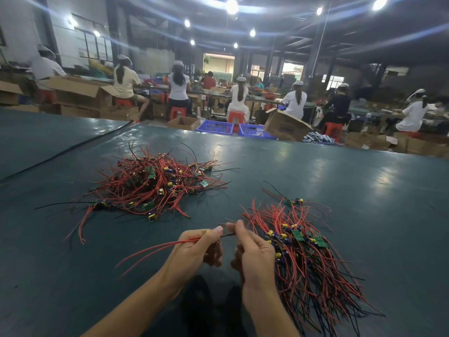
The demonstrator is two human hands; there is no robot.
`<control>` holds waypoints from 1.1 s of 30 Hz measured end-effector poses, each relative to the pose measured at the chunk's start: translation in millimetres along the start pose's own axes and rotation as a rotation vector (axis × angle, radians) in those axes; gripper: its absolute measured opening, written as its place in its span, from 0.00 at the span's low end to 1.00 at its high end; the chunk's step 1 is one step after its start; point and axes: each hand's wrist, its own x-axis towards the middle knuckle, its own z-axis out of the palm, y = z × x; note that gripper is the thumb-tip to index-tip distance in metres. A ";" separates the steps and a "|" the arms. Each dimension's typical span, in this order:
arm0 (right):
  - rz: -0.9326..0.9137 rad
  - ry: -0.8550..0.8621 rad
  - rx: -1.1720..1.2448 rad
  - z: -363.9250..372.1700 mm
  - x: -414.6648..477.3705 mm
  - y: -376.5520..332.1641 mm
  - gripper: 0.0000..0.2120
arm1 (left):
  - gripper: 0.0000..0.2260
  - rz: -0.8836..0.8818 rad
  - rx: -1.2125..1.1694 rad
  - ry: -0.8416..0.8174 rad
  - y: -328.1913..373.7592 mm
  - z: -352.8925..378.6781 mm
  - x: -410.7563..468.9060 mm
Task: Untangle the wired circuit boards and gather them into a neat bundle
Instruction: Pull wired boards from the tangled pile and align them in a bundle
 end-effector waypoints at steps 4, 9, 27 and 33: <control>0.061 0.210 0.243 -21.1 19.0 -10.7 0.12 | 0.17 0.020 0.034 -0.008 2.6 -3.3 1.3; -0.010 0.278 0.300 -26.3 23.1 -8.9 0.11 | 0.18 0.009 0.041 -0.041 -2.6 -2.0 0.1; -0.107 0.208 0.130 -16.4 14.6 -0.4 0.12 | 0.20 -0.075 0.001 -0.044 -3.5 -3.4 1.2; -0.159 -0.088 -0.014 1.9 -2.5 14.3 0.19 | 0.25 -0.166 -0.169 -0.114 -4.8 -5.7 2.2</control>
